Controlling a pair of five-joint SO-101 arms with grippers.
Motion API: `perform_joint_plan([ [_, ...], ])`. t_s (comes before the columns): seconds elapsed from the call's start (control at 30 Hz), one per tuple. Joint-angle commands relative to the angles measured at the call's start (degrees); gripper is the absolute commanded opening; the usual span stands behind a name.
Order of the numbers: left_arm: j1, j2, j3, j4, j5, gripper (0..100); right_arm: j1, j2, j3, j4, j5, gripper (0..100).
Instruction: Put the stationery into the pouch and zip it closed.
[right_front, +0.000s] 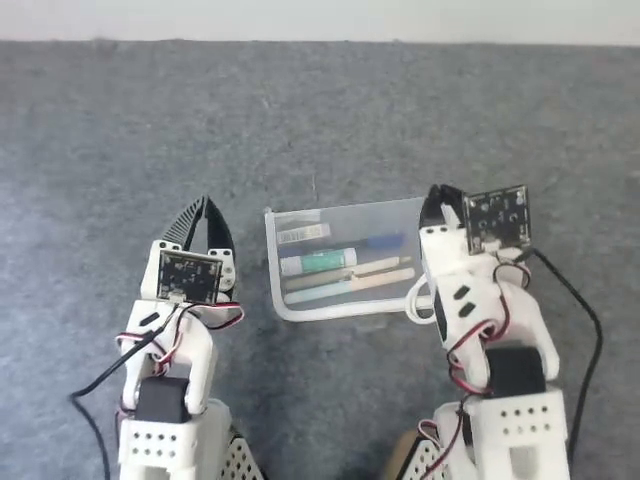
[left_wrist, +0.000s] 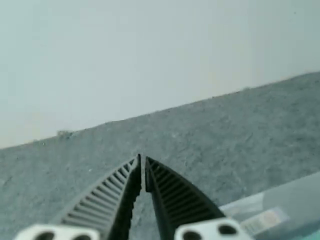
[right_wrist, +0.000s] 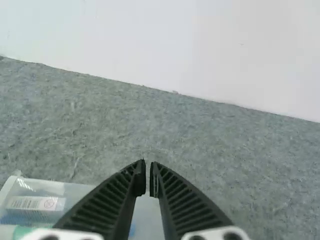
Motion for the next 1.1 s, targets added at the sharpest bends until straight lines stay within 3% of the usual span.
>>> perform_joint_plan([
  [0.0,-0.4,-1.2,0.9,-1.7,0.8,1,-0.1,-5.7,3.4,0.4,1.0,0.6],
  [0.4,-0.4,-1.1,5.7,-1.6,0.8,1,1.9,-30.6,24.4,0.1,1.1,0.6],
  [0.73,0.0,-1.1,5.7,5.3,0.8,1,6.6,-30.1,31.3,-0.1,0.7,0.6],
  [1.07,-0.1,-1.1,5.7,16.6,0.5,1,6.6,-29.9,32.2,17.6,0.8,0.6],
])
